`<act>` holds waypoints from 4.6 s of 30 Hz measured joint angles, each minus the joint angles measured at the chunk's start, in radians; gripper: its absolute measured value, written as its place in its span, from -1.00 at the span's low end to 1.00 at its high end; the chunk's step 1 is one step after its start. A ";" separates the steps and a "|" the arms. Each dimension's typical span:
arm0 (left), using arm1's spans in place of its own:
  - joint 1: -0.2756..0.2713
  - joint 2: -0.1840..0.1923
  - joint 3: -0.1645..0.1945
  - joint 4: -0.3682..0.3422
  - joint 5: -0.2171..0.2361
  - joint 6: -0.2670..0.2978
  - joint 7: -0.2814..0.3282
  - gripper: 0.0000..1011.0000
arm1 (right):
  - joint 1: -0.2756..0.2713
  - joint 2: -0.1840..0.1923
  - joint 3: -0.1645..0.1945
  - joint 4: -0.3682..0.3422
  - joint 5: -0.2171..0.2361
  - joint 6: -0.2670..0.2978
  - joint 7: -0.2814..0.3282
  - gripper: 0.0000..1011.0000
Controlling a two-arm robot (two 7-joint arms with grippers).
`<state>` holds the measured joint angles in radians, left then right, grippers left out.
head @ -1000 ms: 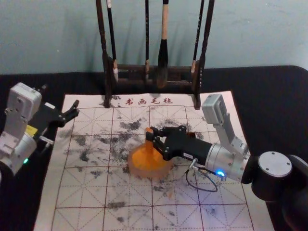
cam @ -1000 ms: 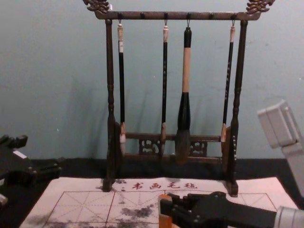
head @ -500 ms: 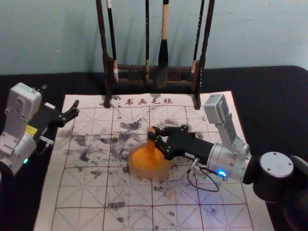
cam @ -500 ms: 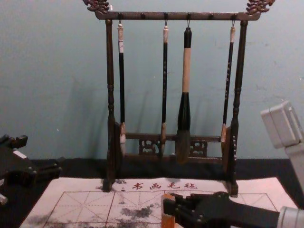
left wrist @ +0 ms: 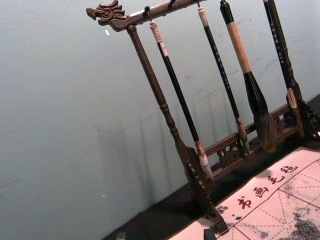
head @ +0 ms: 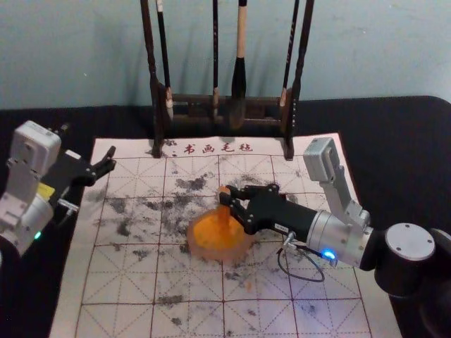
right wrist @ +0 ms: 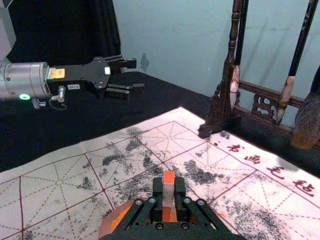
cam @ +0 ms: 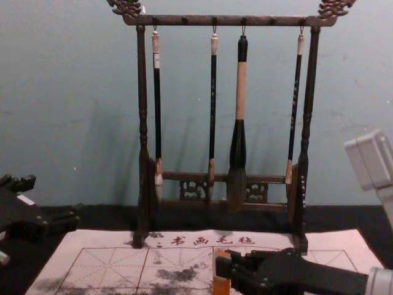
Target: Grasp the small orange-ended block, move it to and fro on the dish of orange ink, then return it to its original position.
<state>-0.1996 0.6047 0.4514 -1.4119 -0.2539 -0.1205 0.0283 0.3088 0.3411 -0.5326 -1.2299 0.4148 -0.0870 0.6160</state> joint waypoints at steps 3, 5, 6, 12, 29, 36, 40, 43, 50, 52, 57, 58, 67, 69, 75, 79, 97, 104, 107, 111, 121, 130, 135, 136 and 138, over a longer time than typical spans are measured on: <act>0.000 0.000 0.000 0.000 0.000 0.000 0.000 0.98 | -0.003 0.001 0.001 -0.004 0.002 0.001 0.000 -0.73; 0.000 0.000 0.000 0.000 0.000 0.000 0.000 0.98 | -0.005 0.003 0.002 -0.006 0.003 0.001 0.000 -0.73; 0.000 0.000 0.000 0.000 0.000 0.000 0.000 0.98 | -0.006 0.005 0.002 -0.009 0.004 0.002 0.000 -0.73; 0.000 0.000 0.000 0.000 0.000 0.000 0.000 0.98 | -0.010 0.012 0.002 -0.017 0.006 0.002 0.003 -0.73; 0.000 0.000 0.000 0.000 0.000 0.000 0.000 0.98 | -0.040 0.042 0.005 -0.061 0.023 0.012 0.013 -0.73; 0.000 0.000 0.000 0.000 0.000 0.000 0.000 0.98 | -0.050 0.051 0.002 -0.077 0.029 0.016 0.017 -0.73; 0.000 0.000 0.000 0.000 0.000 0.000 0.000 0.98 | -0.055 0.055 -0.002 -0.084 0.033 0.018 0.020 -0.73; 0.000 0.000 0.000 0.000 0.000 0.000 0.000 0.98 | -0.057 0.056 -0.006 -0.088 0.033 0.019 0.022 -0.73; 0.000 0.000 0.000 0.000 0.000 0.000 0.000 0.98 | -0.061 0.058 -0.015 -0.094 0.034 0.021 0.024 -0.73; 0.000 0.000 0.000 0.000 0.000 0.000 0.000 0.98 | -0.061 0.058 -0.017 -0.094 0.035 0.022 0.024 -0.73; 0.000 0.000 0.000 0.000 0.000 0.000 0.000 0.98 | -0.061 0.053 -0.025 -0.096 0.035 0.022 0.024 -0.73; 0.000 0.000 0.000 0.000 0.000 0.000 0.000 0.98 | -0.061 0.051 -0.027 -0.096 0.034 0.023 0.024 -0.73; 0.000 0.000 0.000 0.000 0.000 0.000 0.000 0.98 | -0.048 0.033 -0.037 -0.085 0.033 0.020 0.022 -0.73; 0.000 0.000 0.000 0.000 0.000 0.000 0.000 0.98 | -0.044 0.029 -0.040 -0.079 0.031 0.018 0.022 -0.73; 0.000 0.000 0.000 0.000 0.000 0.000 0.000 0.98 | -0.033 0.017 -0.046 -0.065 0.024 0.015 0.018 -0.73; 0.000 0.000 0.000 0.000 0.000 0.000 0.000 0.98 | -0.023 0.007 -0.049 -0.048 0.017 0.012 0.015 -0.73; 0.000 0.000 0.000 0.000 0.000 0.000 0.000 0.98 | 0.002 -0.019 -0.033 -0.008 0.010 0.004 -0.004 -0.73; 0.000 0.000 0.000 0.000 0.000 0.000 0.000 0.98 | 0.000 -0.017 -0.023 -0.007 0.008 0.004 -0.009 -0.73; 0.000 0.000 0.000 0.000 0.000 0.000 0.000 0.98 | -0.001 -0.016 -0.019 -0.007 0.008 0.004 -0.011 -0.73; 0.000 0.000 0.000 0.000 0.000 0.000 0.000 0.98 | -0.003 -0.014 -0.015 -0.009 0.008 0.004 -0.013 -0.73; 0.000 0.000 0.000 0.000 0.000 0.000 0.000 0.98 | -0.012 -0.001 -0.003 -0.017 0.008 0.008 -0.015 -0.73; 0.000 0.000 0.000 0.000 0.000 0.000 0.000 0.98 | -0.029 0.016 0.009 -0.041 0.018 0.012 -0.015 -0.73; 0.000 0.000 0.000 0.000 0.000 0.000 0.000 0.98 | -0.040 0.026 0.012 -0.055 0.020 0.013 -0.014 -0.73; 0.000 0.000 0.000 0.000 0.000 0.000 0.000 0.98 | -0.043 0.030 0.012 -0.057 0.021 0.013 -0.013 -0.73; 0.000 0.000 0.000 0.000 0.000 0.000 0.000 0.98 | -0.045 0.032 0.012 -0.059 0.021 0.013 -0.012 -0.73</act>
<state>-0.1995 0.6047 0.4514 -1.4120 -0.2539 -0.1205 0.0283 0.2636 0.3730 -0.5208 -1.2889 0.4356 -0.0738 0.6042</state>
